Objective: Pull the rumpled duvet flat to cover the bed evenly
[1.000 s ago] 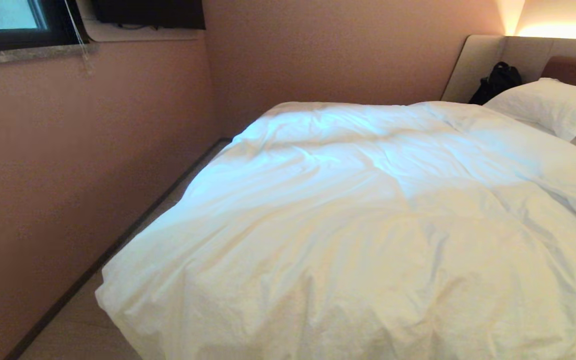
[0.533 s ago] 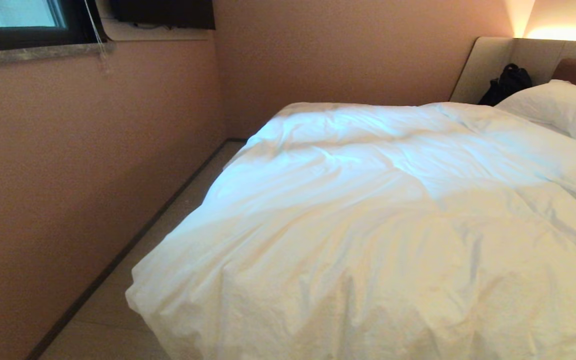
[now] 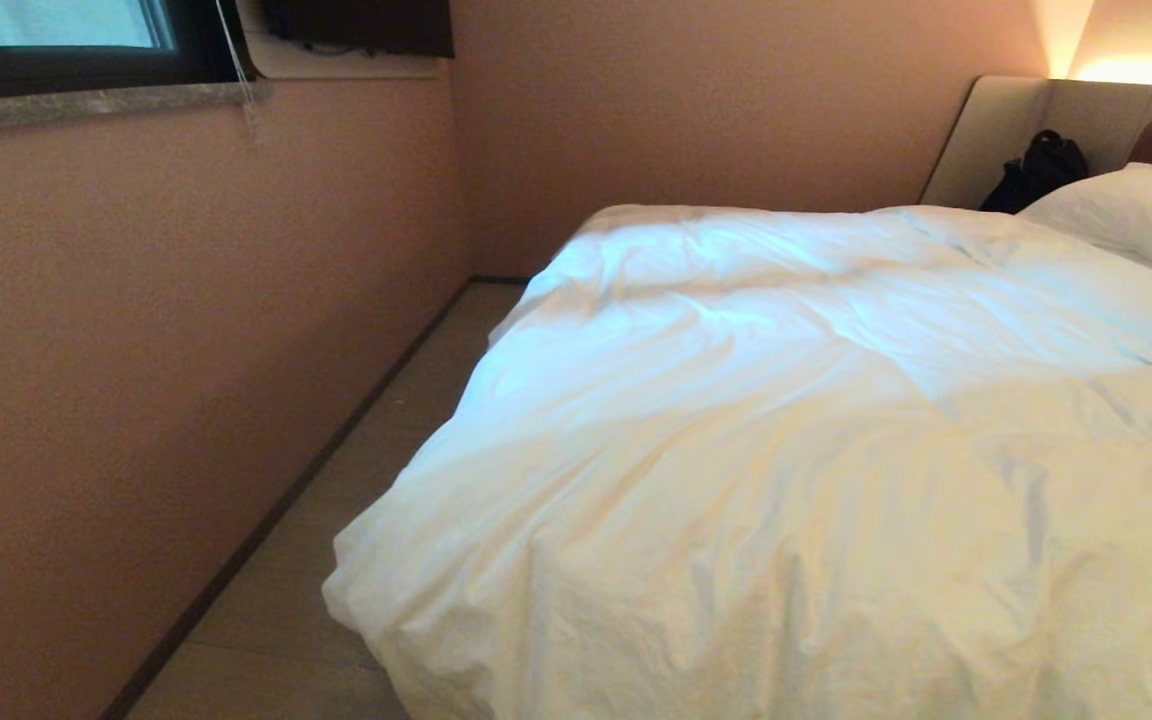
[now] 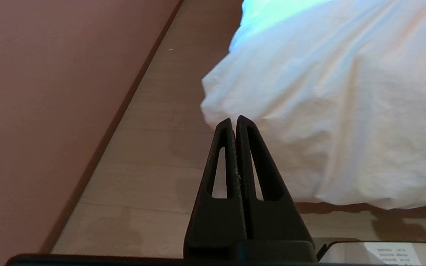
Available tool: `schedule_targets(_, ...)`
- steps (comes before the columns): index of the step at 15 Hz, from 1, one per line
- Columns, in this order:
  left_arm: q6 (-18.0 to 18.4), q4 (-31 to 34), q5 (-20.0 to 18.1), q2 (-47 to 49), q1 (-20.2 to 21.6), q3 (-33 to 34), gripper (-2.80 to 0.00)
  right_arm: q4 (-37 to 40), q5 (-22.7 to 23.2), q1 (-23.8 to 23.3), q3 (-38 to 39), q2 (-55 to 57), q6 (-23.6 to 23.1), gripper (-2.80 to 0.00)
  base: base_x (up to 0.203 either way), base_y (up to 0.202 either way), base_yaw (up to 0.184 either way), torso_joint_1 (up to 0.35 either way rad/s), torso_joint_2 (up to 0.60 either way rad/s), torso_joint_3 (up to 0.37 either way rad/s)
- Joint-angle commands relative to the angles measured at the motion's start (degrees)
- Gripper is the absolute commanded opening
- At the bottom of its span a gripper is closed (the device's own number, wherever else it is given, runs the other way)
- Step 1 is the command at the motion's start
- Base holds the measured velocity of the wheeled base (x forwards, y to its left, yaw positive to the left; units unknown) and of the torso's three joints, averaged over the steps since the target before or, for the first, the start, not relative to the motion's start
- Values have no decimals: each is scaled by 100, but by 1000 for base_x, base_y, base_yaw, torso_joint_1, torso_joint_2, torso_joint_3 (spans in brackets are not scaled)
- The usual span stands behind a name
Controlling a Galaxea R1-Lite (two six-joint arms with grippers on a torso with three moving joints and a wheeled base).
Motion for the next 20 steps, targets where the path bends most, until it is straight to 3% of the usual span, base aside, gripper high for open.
schedule_targets(1,3,4,0,-2,3,1,-280,3,0,2,6,7,4,-280,0,198,1,2,2,2)
schedule_targets(20,-15,-5,0,-2,3,-1,-280,3,0,2,-3,7,4,-280,0,196,-1,3,1,2)
